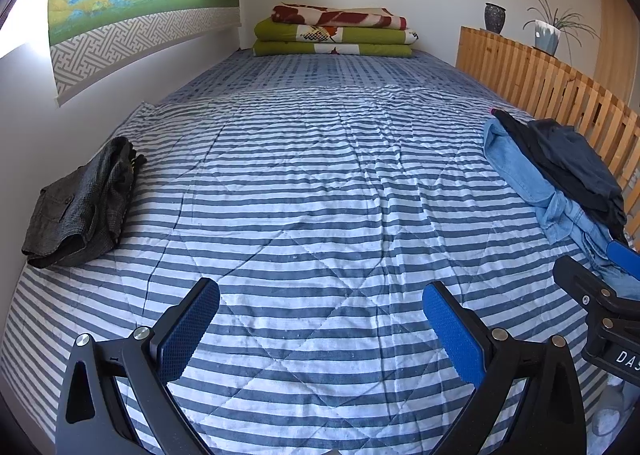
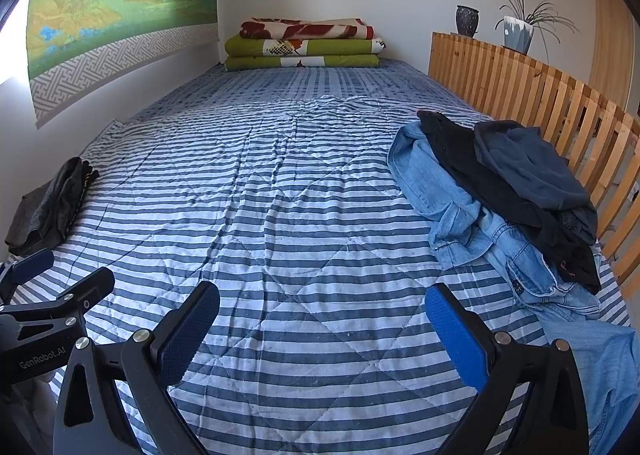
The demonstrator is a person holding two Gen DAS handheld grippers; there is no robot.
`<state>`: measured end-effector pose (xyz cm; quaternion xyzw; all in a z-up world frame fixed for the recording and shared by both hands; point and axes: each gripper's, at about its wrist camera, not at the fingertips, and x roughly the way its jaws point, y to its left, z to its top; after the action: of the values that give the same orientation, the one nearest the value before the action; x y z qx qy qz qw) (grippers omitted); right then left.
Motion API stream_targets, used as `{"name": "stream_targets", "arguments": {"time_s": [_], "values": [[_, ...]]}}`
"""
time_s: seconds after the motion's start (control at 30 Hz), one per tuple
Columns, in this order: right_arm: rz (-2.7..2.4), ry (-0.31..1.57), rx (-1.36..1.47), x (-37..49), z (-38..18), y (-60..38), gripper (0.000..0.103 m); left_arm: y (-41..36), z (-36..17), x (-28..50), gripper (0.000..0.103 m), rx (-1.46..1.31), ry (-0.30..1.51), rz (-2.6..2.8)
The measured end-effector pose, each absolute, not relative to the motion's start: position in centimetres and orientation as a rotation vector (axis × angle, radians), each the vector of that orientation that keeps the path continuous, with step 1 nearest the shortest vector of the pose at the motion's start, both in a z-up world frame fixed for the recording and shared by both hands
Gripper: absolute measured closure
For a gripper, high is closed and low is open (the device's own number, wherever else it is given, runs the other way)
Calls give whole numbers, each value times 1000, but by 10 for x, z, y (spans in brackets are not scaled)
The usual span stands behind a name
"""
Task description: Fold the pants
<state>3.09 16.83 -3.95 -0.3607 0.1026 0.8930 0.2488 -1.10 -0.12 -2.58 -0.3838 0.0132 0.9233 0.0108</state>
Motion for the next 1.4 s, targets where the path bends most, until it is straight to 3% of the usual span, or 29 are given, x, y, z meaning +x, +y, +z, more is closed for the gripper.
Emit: {"name": "stream_targets", "arguments": {"time_s": [0.53, 0.87, 1.4], "values": [[2412, 271, -960, 36, -38, 176, 1, 9, -23, -10, 0, -1192, 41, 2860], [2364, 361, -902, 56, -42, 213, 2, 38, -26, -8, 0, -1176, 92, 2805], [2128, 509, -837, 92, -29, 378, 2, 53, -37, -24, 0, -1247, 42, 2745]]}}
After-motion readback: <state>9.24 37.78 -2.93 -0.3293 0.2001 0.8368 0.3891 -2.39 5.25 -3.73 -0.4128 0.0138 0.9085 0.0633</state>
